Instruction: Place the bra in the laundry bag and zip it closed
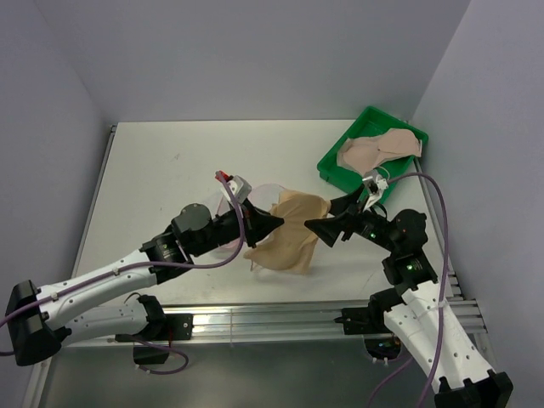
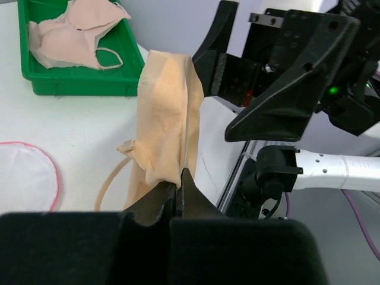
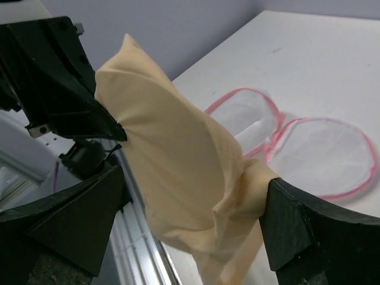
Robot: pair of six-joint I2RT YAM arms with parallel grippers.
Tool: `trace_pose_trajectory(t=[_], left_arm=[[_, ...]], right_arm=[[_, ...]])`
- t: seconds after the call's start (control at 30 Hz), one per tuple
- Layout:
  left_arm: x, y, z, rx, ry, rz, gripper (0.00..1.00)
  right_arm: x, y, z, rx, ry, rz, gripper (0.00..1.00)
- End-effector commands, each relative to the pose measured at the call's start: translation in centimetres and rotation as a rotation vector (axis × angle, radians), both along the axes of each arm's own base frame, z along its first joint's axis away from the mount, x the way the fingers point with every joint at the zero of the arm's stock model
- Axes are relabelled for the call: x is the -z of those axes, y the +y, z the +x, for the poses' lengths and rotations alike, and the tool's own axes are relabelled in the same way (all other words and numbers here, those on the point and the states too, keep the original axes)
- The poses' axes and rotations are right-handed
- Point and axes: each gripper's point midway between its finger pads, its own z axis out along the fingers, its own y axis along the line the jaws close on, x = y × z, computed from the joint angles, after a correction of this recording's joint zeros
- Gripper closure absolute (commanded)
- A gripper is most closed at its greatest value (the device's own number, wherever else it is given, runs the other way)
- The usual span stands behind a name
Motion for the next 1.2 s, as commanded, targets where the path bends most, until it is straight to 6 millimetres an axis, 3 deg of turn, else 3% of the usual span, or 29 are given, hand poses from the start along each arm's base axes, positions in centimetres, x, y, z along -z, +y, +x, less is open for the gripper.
trace_pose_trajectory(t=[0.0,0.17,0.4,0.47,0.63,0.8,0.93,1.03,1.17], left_arm=[[-4.1,1.1,-0.6,0.004,-0.075,-0.049,1.0],[-5.4,3.7,1.3,-0.171,-0.025,-0.045,1.0],[-8.3,6.6,2.6,-0.338,0.007,-0.158,1.0],[-8.8,6.3,1.9,-0.292,-0.011,-0.168,1.0],[-8.9,5.4,0.0,-0.163,-0.055,-0.172,1.0],[-8.6,4.5,-1.6,-0.061,-0.06,-0.154,1.0],[-8.7,3.9,-2.7,0.008,-0.067,-0.158,1.0],[-8.3,3.4,-2.9,0.036,-0.063,-0.145,1.0],[-7.9,3.1,-2.8,0.042,-0.061,-0.144,1.0]], right_arm=[[-4.4,0.8,-2.3,-0.118,-0.11,0.005,0.05],[-5.9,0.8,-4.6,-0.177,-0.126,0.026,0.04],[-3.4,0.5,-4.2,-0.133,-0.016,-0.003,0.07],[-3.6,0.2,-4.3,-0.112,-0.041,0.004,0.07],[-7.9,-0.8,-3.6,-0.006,-0.166,0.048,0.07],[-11.8,-0.4,-2.8,-0.021,-0.281,0.081,0.07],[-13.5,0.3,-1.6,-0.056,-0.323,0.059,0.07],[-13.1,1.6,-0.2,-0.134,-0.247,0.037,0.09],[-11.5,3.5,-1.3,-0.28,-0.164,0.048,0.11]])
